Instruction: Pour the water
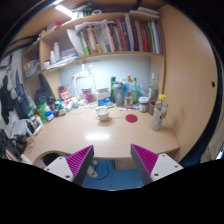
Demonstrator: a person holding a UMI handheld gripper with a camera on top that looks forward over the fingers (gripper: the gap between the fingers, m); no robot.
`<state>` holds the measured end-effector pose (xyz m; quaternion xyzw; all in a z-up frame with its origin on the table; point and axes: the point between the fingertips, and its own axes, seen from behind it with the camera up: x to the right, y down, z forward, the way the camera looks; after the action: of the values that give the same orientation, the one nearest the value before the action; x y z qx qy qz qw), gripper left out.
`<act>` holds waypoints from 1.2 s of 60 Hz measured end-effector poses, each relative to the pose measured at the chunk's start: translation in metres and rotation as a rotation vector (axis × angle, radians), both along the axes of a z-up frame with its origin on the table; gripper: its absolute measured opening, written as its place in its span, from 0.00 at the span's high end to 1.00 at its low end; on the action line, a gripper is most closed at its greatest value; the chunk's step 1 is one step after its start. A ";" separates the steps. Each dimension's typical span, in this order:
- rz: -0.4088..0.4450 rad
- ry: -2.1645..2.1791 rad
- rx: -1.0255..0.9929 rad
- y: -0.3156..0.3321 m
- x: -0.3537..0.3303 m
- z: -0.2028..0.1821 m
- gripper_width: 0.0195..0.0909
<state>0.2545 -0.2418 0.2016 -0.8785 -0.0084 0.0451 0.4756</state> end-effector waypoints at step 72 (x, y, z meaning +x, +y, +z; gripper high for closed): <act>-0.186 -0.119 0.401 0.366 0.285 -0.131 0.60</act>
<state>0.5391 0.1237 0.0708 -0.7643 0.0358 -0.0537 0.6416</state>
